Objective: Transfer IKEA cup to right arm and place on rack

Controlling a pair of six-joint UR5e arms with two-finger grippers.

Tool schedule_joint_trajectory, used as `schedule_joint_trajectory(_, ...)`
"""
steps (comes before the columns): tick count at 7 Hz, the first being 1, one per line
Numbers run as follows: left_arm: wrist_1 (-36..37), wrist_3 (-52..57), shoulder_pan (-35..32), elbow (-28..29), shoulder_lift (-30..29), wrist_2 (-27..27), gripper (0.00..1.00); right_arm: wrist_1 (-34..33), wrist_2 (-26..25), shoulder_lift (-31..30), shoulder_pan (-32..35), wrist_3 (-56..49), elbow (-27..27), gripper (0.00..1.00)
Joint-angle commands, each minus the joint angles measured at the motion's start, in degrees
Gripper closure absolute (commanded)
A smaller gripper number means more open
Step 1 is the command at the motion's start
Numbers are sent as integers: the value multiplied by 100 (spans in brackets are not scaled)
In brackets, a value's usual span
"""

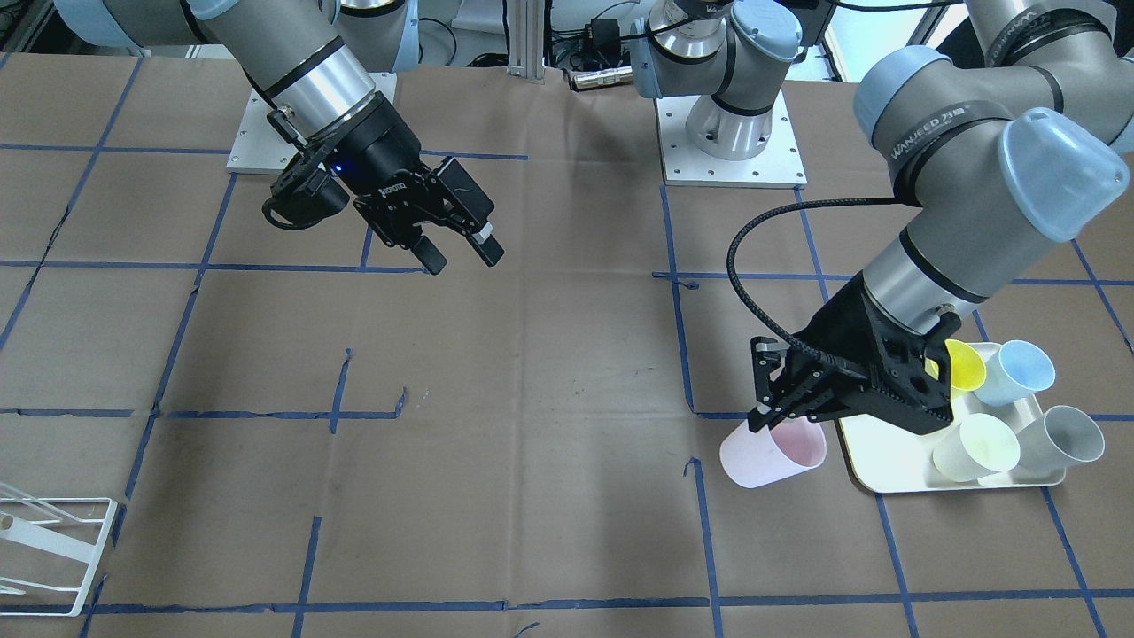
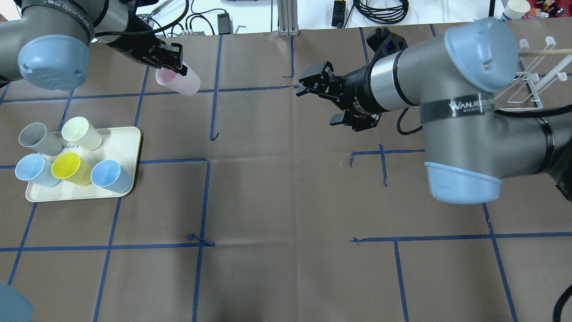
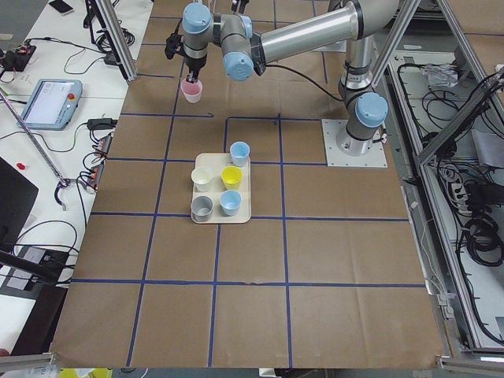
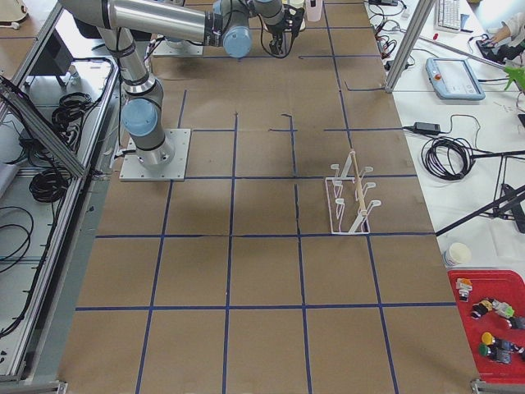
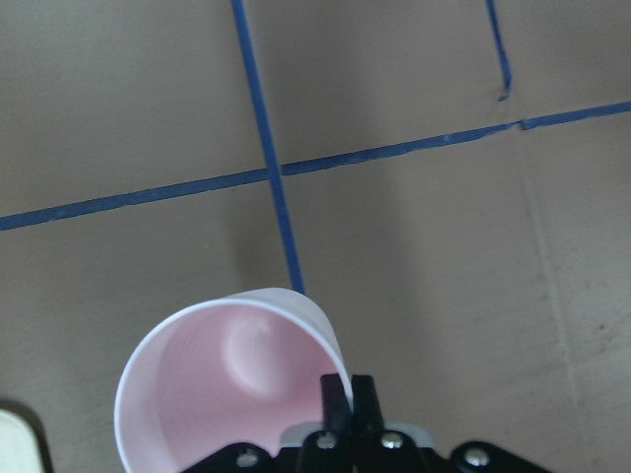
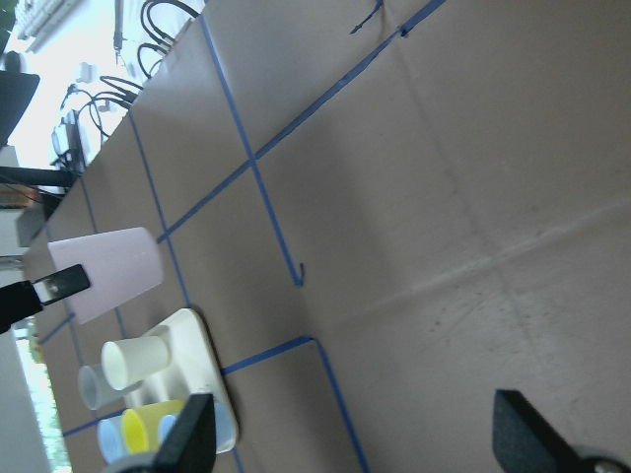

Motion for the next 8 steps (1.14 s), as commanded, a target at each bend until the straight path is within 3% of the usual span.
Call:
schedule_joint_trajectory(1, 25, 60, -35, -347, 499, -727, 100, -1253, 852, -2, -50, 1241, 273, 0)
schedule_joint_trajectory(2, 190, 296, -9, -801, 806, -849, 100, -1578, 985, -2, -138, 1340, 273, 0)
schedule_joint_trajectory(4, 1267, 474, 71, -1603, 985, -1751, 100, -1712, 1214, 16, -244, 1797, 282, 0)
schedule_joint_trajectory(6, 2401, 491, 184, -2148, 959, -3076, 100, -2229, 1398, 60, -532, 1955, 282, 1)
schedule_joint_trajectory(8, 3569, 509, 596, -2780, 871, -4448, 100, -3212, 1505, 77, -718, 2358, 623, 0)
